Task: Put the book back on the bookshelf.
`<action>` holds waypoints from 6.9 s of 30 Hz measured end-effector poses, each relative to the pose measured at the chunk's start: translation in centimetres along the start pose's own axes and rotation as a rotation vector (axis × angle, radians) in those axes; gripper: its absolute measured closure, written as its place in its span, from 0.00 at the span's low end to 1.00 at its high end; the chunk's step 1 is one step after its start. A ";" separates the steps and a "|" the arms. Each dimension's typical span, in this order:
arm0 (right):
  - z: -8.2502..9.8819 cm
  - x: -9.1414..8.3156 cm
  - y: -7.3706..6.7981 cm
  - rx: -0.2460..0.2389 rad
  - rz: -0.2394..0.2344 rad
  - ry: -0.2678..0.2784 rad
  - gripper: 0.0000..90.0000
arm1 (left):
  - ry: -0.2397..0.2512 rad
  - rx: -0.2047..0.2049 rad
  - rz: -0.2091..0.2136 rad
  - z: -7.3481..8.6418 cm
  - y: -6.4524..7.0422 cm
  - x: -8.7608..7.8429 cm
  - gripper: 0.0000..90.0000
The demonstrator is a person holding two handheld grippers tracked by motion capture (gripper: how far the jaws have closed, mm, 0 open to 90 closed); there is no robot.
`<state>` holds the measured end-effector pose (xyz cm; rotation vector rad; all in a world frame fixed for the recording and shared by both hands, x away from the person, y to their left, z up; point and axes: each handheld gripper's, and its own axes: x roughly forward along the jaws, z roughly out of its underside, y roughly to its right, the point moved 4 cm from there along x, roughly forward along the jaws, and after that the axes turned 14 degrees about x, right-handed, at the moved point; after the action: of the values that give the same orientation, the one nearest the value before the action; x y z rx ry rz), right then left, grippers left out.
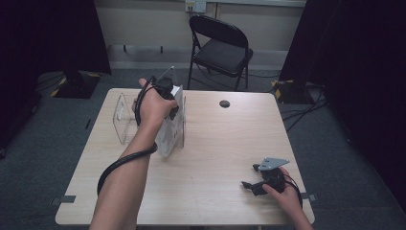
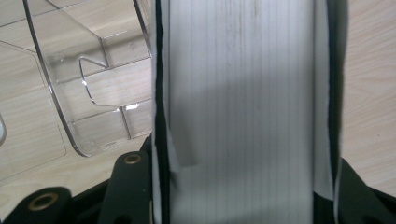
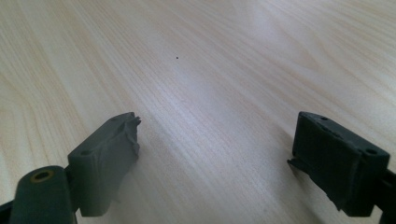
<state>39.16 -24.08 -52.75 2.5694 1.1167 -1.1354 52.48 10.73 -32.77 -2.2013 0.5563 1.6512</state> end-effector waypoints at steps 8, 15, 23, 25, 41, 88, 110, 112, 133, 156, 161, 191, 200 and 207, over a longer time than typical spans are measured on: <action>0.0 0.0 0.0 0.002 0.000 -0.001 0.15 | 0.000 -0.020 -0.003 -0.3 -0.3 0.4 0.59; 0.0 0.0 0.0 0.002 0.000 0.000 0.15 | 0.009 -0.029 -0.011 -0.7 -0.6 0.7 0.59; 0.0 0.0 0.0 -0.001 -0.001 -0.001 0.15 | 0.011 -0.047 -0.008 -1.1 -0.7 1.1 0.59; 0.0 0.0 0.0 -0.001 -0.001 -0.001 0.15 | 0.014 -0.047 -0.012 -1.2 -0.8 1.1 0.59; 0.0 0.0 0.0 0.000 -0.001 -0.002 0.15 | 0.026 -0.068 -0.023 -1.9 -0.8 2.0 0.59; 0.0 0.0 0.0 0.001 0.000 0.000 0.15 | 0.087 -0.062 -0.050 -2.2 -0.7 3.0 0.54; 0.0 0.0 0.0 0.002 0.000 0.000 0.15 | 0.093 -0.010 -0.020 -0.6 -0.5 1.9 0.43; 0.0 0.0 0.0 0.002 0.000 0.000 0.15 | 0.099 -0.005 -0.016 -0.5 -0.6 1.8 0.41; 0.0 0.0 0.0 0.001 0.000 0.000 0.15 | 0.117 0.032 0.027 1.3 -0.8 1.3 0.32; 0.0 0.0 0.0 0.001 0.000 0.000 0.15 | 0.145 0.050 0.067 3.9 -0.4 0.8 0.31; 0.0 0.0 0.0 0.001 0.000 0.000 0.15 | 0.156 0.031 0.085 4.8 -0.6 0.9 0.31; 0.0 0.0 0.0 0.001 0.002 0.002 0.15 | 0.199 0.078 0.125 8.2 -1.3 1.4 0.31; 0.0 0.0 0.0 0.002 0.002 0.002 0.15 | 0.205 0.086 0.147 9.1 -1.0 2.2 0.31; 0.0 0.0 0.0 0.002 0.002 0.001 0.15 | 0.217 0.093 0.157 9.8 -0.8 2.9 0.31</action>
<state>39.15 -24.08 -52.74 2.5726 1.1134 -1.1351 45.45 15.82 -38.17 -2.3341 0.8659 1.4335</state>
